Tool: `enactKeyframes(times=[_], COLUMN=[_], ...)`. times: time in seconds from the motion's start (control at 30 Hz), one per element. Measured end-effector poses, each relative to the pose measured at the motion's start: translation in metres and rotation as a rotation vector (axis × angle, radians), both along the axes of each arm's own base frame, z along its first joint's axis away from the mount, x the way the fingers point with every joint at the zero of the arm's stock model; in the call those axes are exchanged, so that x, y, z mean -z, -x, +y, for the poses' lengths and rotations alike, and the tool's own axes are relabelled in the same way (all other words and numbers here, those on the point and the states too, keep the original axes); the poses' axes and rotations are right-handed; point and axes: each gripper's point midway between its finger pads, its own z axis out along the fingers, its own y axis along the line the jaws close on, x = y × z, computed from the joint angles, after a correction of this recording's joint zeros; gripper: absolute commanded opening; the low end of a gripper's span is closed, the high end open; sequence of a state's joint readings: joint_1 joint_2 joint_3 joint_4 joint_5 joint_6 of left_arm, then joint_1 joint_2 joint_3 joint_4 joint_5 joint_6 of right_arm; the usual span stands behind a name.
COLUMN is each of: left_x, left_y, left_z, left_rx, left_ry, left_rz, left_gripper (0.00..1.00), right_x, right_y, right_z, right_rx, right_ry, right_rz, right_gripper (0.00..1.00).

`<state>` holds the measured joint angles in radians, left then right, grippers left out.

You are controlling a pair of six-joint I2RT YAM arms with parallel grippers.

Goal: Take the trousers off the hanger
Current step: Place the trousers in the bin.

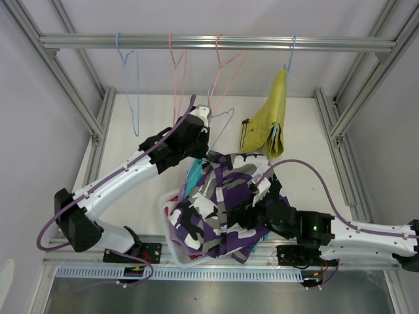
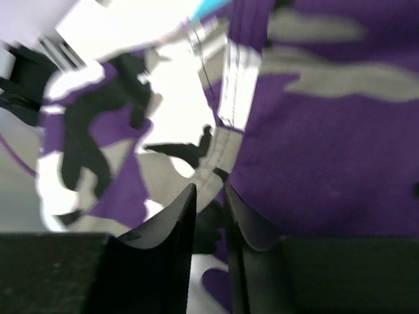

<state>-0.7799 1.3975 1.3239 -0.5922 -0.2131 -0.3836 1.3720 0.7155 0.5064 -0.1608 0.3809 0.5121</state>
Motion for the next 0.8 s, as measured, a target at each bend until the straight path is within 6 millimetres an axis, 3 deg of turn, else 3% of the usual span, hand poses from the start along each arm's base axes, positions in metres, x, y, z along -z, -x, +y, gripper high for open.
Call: enactKeyframes(times=[0.17, 0.3, 0.47, 0.8], left_x=[-0.024, -0.038, -0.041, -0.039], left_y=[0.015, 0.032, 0.032, 0.028], left_z=[-0.01, -0.02, -0.01, 0.007], left_rx=[0.04, 0.077, 0.041, -0.024], left_ry=[-0.012, -0.036, -0.082, -0.122], left_rz=[-0.028, -0.056, -0.071, -0.097], left_gripper=[0.0, 0.01, 0.01, 0.0], right_x=[-0.06, -0.081, -0.075, -0.043], right_y=[0.0, 0.001, 0.003, 0.007], right_z=[-0.01, -0.018, -0.021, -0.026], right_rx=[0.025, 0.036, 0.033, 0.023], right_ry=[-0.076, -0.118, -0.091, -0.04], right_rz=[-0.053, -0.077, -0.085, -0.075], right_gripper=[0.37, 0.4, 0.43, 0.43])
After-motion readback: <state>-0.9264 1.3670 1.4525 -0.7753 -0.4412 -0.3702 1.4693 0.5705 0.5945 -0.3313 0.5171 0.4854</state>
